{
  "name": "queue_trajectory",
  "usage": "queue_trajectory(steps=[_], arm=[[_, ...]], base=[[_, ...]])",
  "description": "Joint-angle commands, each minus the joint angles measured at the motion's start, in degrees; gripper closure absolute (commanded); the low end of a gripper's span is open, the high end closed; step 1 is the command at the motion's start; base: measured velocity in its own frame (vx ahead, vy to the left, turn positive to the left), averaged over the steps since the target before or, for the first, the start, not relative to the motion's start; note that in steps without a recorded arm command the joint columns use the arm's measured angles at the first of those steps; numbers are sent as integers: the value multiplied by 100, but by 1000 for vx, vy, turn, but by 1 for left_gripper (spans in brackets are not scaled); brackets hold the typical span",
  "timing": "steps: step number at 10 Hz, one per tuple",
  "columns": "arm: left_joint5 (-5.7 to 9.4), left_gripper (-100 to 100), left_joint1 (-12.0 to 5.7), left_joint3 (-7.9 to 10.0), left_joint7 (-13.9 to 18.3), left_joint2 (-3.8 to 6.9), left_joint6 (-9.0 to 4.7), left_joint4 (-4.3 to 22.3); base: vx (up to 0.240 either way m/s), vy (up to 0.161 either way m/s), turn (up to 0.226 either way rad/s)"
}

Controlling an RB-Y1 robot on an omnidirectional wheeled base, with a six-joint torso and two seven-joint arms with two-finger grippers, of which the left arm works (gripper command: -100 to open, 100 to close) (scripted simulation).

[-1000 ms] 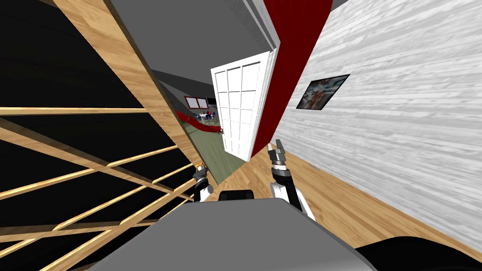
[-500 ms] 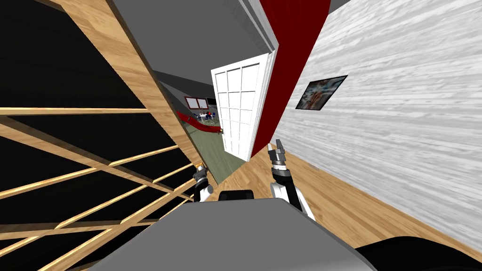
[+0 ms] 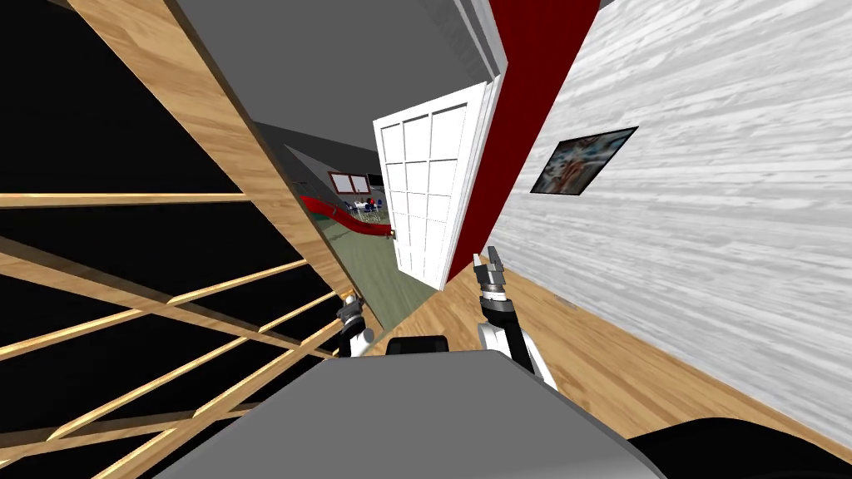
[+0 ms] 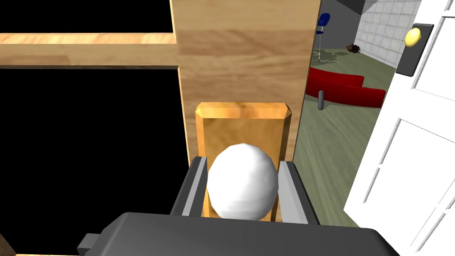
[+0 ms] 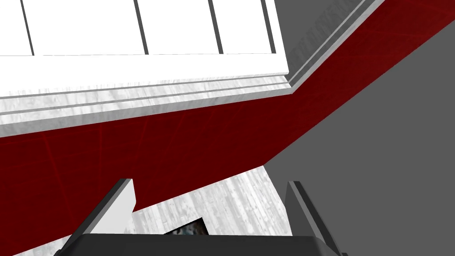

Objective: Push the door open

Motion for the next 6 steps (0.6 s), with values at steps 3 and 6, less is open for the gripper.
queue_trajectory(steps=[3, 6], arm=[[152, 100, -19, 216, -8, 99, -109, 58], [309, 100, -4, 419, -38, 157, -147, 83]], base=[[209, 59, 49], [203, 78, 58]])
